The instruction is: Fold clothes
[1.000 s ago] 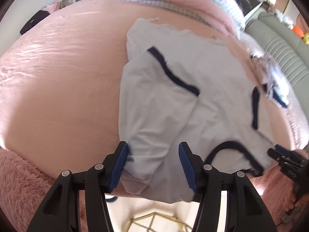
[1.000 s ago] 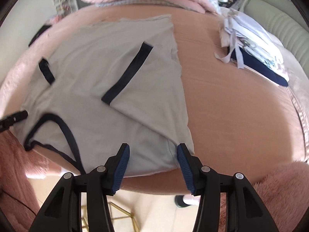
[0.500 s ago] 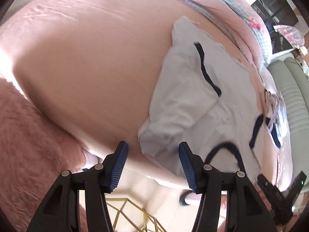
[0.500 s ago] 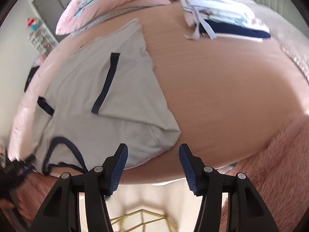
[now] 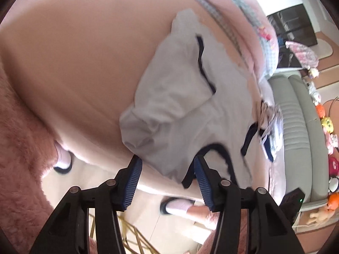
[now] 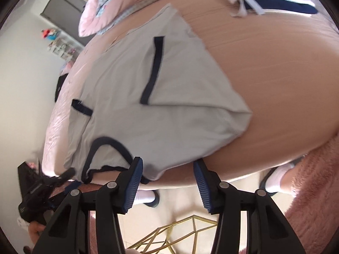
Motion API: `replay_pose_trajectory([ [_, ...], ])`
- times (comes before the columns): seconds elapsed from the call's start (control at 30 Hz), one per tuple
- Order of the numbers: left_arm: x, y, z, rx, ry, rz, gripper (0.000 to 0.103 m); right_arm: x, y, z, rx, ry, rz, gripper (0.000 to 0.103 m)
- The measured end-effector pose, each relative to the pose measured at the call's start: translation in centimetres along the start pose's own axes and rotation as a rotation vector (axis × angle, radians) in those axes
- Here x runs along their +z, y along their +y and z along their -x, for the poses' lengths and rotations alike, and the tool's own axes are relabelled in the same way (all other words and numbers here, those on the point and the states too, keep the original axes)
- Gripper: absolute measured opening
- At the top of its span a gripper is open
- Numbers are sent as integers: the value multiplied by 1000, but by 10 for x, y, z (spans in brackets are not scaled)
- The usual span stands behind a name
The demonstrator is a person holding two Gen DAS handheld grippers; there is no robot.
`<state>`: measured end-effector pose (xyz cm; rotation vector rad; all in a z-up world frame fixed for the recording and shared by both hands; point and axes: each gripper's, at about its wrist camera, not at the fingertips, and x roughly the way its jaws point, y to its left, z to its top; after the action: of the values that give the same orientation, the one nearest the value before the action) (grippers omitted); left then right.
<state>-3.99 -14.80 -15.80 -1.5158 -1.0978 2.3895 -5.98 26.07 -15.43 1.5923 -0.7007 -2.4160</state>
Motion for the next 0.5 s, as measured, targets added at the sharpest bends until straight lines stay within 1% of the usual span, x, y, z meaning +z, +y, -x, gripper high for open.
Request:
replay_pose_trajectory([
  [0.03,3,1,0,-4,-15,10,48,5,-7,0,-12,-15,-19,49],
  [0.1,6,9,-5,-22,-11,52,48,14,-22,1,-32,-43,-59,49],
  [0.17,6,10,-6,-40,-27,62,48,21,-35,-3,27,-54,-142,49],
  [0.23,4,5,-6,-29,-43,24,48,23,-41,-3,42,-77,-178,49],
  [0.33,7,4,-6,-4,-74,20,47,24,-33,-5,10,-88,-135,49],
  [0.4,9,7,-5,35,-95,45,47,24,-31,-1,-14,-92,-102,48],
  [0.47,8,15,0,46,-113,93,47,24,-31,1,-47,-90,-94,41],
  [0.5,8,18,1,47,-126,108,47,24,-33,4,-68,-100,-98,41],
])
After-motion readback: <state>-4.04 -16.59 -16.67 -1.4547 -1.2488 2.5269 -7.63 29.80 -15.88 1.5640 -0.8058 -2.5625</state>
